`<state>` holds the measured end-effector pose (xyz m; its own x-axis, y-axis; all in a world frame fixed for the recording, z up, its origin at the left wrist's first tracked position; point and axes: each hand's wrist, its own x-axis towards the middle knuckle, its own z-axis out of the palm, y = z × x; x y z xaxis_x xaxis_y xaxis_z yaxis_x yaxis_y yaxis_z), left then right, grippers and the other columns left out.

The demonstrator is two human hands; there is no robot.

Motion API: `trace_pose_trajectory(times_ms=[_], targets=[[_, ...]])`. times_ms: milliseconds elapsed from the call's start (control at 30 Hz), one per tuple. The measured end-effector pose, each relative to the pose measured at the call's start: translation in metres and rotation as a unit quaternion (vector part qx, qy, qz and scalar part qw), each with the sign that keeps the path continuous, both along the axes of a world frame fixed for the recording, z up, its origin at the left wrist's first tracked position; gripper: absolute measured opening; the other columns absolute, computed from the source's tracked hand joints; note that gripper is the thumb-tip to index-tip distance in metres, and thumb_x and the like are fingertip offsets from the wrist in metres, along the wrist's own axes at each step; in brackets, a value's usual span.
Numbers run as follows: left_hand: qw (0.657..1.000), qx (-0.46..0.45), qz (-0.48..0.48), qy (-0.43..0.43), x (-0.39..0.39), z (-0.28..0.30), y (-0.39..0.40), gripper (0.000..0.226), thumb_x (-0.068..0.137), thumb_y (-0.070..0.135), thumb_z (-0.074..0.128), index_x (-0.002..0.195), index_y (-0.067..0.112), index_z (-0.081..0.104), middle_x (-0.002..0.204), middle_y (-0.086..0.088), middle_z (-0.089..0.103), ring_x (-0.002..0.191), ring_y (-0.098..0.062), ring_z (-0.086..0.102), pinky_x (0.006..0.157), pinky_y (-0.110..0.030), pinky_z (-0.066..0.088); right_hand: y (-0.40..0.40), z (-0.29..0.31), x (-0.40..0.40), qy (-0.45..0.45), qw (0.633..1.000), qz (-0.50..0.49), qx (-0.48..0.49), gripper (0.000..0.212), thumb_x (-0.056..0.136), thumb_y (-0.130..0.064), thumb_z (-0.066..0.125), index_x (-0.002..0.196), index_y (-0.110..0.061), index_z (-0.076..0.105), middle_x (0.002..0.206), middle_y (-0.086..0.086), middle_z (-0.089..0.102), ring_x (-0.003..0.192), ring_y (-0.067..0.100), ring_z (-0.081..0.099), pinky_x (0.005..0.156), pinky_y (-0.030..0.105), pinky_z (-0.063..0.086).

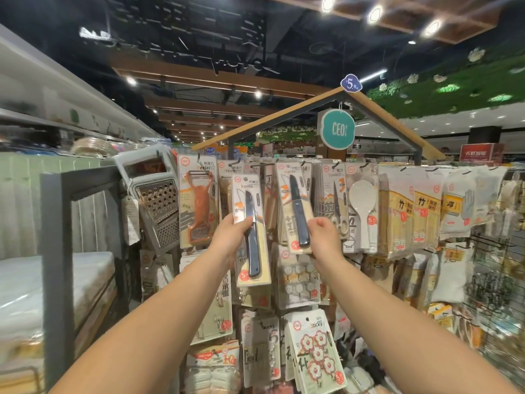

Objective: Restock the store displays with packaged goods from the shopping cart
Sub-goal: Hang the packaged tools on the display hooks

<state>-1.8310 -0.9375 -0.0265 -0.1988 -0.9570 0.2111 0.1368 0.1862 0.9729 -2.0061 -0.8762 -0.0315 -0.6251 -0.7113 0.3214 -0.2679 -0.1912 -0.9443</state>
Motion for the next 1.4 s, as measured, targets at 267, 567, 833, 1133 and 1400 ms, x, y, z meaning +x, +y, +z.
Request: trace_pose_trajectory(times_ms=[267,567,833,1133,1400], targets=[[1.0,-0.001,0.027,-0.008,0.013,-0.004,-0.015,0.021,0.098,0.025,0.058,0.117,0.017,0.06,0.112,-0.002,0.07,0.106,-0.022,0.064,0.101,-0.045,0.048,-0.006,0.0,-0.005,0.017,0.998,-0.015,-0.052,0.019,0.102,-0.018,0.045,0.096,-0.009,0.061,0.085,-0.001,0.057,0.073,0.012,0.051,0.061,0.025,0.038],[1.0,-0.004,0.024,-0.012,0.014,-0.008,-0.024,0.019,0.099,0.023,0.057,0.117,0.017,0.06,0.106,0.0,0.072,0.097,-0.019,0.068,0.093,-0.043,0.053,-0.018,0.009,0.002,0.014,0.999,-0.009,-0.032,0.022,0.103,-0.019,0.044,0.104,-0.005,0.062,0.107,0.029,0.061,0.077,0.03,0.052,0.072,0.036,0.044],[0.999,0.005,0.031,-0.028,0.015,-0.014,-0.029,0.018,0.097,0.026,0.059,0.114,0.019,0.061,0.108,-0.001,0.072,0.104,-0.023,0.067,0.102,-0.05,0.048,-0.029,0.012,0.001,0.008,0.999,-0.003,-0.033,0.018,0.102,-0.023,0.044,0.11,-0.015,0.059,0.087,0.001,0.06,0.07,0.016,0.051,0.062,0.03,0.039],[0.999,0.005,0.022,-0.034,0.015,-0.01,-0.026,0.023,0.097,0.027,0.059,0.118,0.016,0.06,0.108,-0.004,0.072,0.102,-0.025,0.068,0.098,-0.05,0.051,-0.026,0.001,0.004,0.001,1.0,0.001,-0.029,0.023,0.102,-0.02,0.044,0.084,-0.011,0.055,0.066,0.002,0.045,0.054,0.015,0.038,0.051,0.028,0.029],[0.999,-0.005,0.02,-0.037,0.01,-0.01,-0.026,0.017,0.097,0.025,0.059,0.112,0.018,0.062,0.108,-0.003,0.073,0.102,-0.024,0.068,0.099,-0.051,0.05,-0.023,0.012,0.003,-0.002,0.999,-0.006,-0.049,0.018,0.102,-0.018,0.043,0.093,-0.015,0.058,0.071,0.002,0.051,0.061,0.016,0.044,0.057,0.031,0.035]])
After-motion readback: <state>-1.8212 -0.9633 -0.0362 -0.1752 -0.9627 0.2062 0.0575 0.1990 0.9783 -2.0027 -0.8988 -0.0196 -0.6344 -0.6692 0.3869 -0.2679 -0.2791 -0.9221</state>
